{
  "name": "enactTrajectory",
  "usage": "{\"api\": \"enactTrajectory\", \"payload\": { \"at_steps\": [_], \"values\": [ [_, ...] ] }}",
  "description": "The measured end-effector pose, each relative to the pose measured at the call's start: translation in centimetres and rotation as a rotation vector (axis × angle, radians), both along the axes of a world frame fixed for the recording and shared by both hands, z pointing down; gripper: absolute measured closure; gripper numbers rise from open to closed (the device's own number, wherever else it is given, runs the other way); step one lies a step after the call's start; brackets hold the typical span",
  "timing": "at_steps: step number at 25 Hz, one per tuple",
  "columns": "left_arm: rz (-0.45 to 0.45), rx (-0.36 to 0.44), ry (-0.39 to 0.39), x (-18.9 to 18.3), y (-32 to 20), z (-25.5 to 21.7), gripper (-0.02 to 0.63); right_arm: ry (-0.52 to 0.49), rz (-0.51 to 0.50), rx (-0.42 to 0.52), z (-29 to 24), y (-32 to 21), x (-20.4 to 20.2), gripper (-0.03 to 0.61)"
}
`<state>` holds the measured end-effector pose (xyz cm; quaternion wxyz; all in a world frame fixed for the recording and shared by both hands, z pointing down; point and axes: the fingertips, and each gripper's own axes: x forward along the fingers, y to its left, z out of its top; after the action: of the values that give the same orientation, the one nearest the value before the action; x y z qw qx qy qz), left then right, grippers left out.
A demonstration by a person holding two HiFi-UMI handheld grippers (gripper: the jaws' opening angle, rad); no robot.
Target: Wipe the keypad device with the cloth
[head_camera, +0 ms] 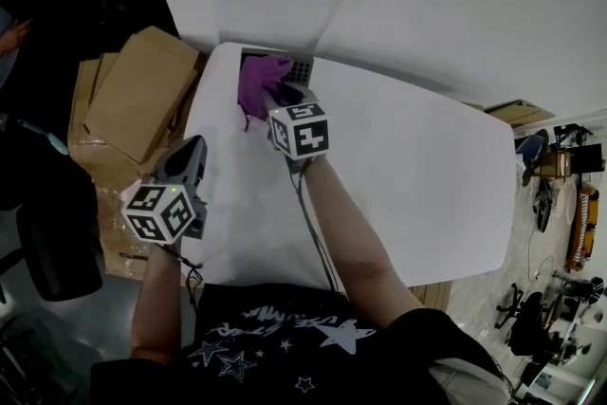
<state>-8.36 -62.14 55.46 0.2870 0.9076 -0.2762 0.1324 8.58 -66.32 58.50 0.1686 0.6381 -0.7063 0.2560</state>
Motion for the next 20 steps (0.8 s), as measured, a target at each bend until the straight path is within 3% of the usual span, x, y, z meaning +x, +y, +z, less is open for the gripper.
{"api": "enactTrajectory", "payload": {
  "at_steps": [20],
  "values": [
    [0.039,-0.004,0.014,1.6,0.9,-0.3,0.606,-0.028,0.215,0.003,-1.1,3.4,7.5,0.486]
  ]
}}
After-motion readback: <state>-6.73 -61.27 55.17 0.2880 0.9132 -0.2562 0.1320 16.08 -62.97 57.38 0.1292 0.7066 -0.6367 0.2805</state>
